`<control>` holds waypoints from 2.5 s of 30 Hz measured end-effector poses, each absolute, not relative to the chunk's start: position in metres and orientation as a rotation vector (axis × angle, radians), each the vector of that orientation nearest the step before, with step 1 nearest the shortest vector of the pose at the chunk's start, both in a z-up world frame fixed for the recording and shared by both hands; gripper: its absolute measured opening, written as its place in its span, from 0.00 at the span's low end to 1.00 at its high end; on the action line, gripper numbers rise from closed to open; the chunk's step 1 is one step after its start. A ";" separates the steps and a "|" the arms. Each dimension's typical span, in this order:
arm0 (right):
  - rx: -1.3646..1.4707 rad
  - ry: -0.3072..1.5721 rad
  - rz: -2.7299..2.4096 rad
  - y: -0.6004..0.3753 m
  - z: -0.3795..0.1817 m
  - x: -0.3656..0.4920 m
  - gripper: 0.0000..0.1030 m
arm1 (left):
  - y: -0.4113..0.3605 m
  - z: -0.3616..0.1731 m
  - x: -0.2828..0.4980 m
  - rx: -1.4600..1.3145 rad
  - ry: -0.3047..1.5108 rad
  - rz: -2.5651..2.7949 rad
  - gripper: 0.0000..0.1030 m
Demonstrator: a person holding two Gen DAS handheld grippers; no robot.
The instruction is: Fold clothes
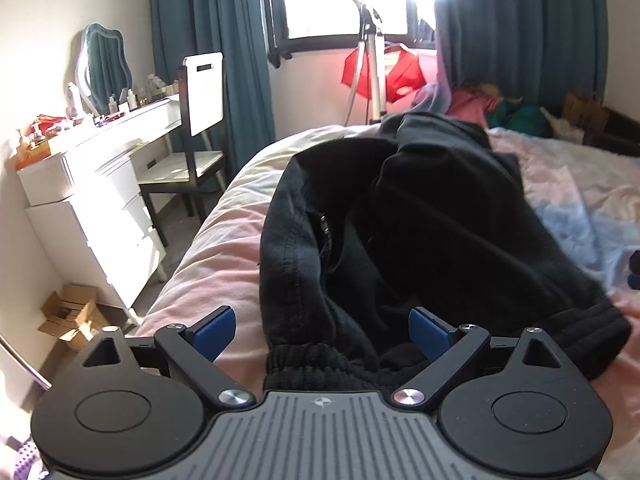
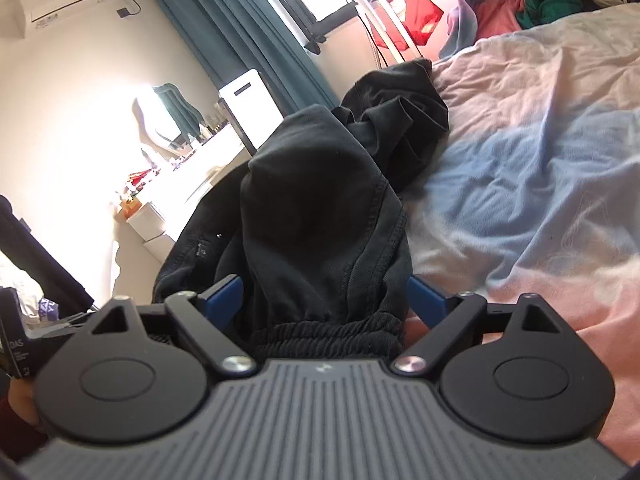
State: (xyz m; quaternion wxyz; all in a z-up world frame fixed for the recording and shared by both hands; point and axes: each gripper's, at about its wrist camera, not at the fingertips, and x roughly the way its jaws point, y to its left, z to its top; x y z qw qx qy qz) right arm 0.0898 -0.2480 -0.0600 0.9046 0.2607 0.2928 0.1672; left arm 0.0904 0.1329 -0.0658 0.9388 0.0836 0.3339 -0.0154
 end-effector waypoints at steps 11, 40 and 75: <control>0.618 0.721 0.417 -0.235 -0.111 0.129 0.41 | 0.182 -0.109 0.116 -0.114 0.863 -0.092 0.67; 0.898 0.718 0.820 0.031 -0.088 0.158 0.20 | 0.329 0.036 0.304 -0.074 0.575 0.203 0.19; 0.203 0.501 0.564 -0.068 0.044 0.052 0.88 | 0.169 0.054 0.096 -0.022 0.425 0.096 1.00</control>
